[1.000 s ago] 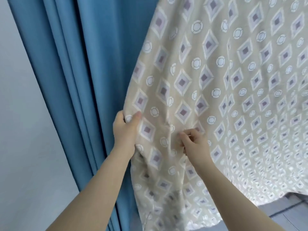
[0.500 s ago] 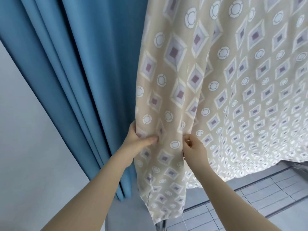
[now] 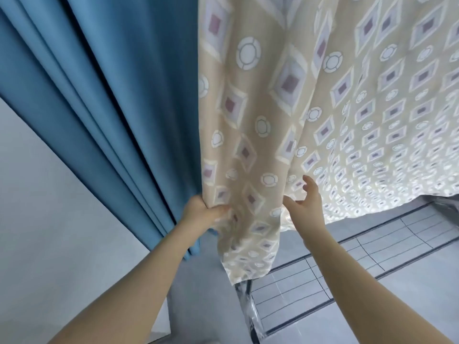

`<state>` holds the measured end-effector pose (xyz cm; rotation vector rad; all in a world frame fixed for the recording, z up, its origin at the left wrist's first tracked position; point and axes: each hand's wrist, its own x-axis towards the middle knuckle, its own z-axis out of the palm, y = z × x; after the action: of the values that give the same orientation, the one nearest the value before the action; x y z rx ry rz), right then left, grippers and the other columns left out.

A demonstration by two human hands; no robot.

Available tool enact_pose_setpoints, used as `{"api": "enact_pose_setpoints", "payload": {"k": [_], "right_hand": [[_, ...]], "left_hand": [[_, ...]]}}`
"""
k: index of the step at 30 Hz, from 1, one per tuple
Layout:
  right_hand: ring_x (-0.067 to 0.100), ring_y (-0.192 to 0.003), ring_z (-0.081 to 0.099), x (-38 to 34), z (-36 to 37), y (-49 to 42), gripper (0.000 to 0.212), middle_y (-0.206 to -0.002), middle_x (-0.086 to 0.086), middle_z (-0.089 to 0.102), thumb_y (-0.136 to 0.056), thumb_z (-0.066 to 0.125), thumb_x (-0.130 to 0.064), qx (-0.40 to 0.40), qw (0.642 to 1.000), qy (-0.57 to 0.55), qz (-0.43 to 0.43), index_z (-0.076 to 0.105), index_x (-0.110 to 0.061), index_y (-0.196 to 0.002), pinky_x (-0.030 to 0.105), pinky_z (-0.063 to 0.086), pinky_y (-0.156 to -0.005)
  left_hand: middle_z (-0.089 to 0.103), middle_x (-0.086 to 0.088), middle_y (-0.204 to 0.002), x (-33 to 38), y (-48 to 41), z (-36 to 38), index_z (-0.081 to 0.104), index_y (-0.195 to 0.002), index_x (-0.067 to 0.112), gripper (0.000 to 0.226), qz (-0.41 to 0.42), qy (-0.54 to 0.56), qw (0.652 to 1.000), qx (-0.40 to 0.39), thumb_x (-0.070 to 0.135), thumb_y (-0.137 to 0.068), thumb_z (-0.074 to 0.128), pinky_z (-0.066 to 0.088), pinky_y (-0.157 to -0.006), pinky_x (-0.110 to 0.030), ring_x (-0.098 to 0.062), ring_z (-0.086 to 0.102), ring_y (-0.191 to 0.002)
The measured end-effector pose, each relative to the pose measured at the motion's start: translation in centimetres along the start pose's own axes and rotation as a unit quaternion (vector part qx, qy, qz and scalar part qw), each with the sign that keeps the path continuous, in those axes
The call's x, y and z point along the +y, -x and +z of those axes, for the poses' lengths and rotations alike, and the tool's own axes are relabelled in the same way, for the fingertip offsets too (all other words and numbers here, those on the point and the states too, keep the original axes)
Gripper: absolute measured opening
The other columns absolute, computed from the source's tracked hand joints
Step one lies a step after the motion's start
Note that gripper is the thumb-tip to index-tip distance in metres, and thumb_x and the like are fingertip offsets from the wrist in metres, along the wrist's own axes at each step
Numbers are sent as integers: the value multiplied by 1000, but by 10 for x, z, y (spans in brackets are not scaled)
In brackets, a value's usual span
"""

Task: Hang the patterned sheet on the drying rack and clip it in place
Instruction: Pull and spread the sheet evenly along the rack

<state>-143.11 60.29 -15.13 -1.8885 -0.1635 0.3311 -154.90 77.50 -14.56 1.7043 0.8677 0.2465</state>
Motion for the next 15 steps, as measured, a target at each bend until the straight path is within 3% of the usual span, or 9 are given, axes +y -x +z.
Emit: {"api": "enact_pose_setpoints", "payload": {"k": [2,7,11,15], "right_hand": [[22,-113,48,10,-9,-9,63,-137,4,38,-85,61,-18,6,1000,17,8,32,-26,-140,36,41,-93],[21,-107,47,31,-21,-34,48,-129,5,44,-89,55,-18,-64,996,50,25,38,-20,-134,32,37,-83],[19,-104,46,52,-43,-46,43,-121,0,46,-90,55,-18,-158,984,79,22,42,-21,-131,30,36,-81],[19,-98,48,74,-68,-53,38,-117,1,47,-91,53,-16,-211,973,84,44,45,-17,-128,27,34,-75]], "left_hand": [[67,-3,-88,-5,-3,1,64,-102,9,26,-12,10,996,86,21,-79,72,52,-66,-27,-18,63,-80],[62,10,-88,-9,6,36,55,-108,21,31,-7,5,998,63,21,-81,70,43,-64,-16,-10,59,-84],[64,3,-97,-21,20,85,55,-110,20,29,-63,22,978,198,22,-83,66,43,-74,-27,-19,59,-92],[55,-10,-104,-32,47,123,52,-112,7,31,-88,-4,939,334,6,-82,60,41,-70,-26,-27,55,-93]]}}
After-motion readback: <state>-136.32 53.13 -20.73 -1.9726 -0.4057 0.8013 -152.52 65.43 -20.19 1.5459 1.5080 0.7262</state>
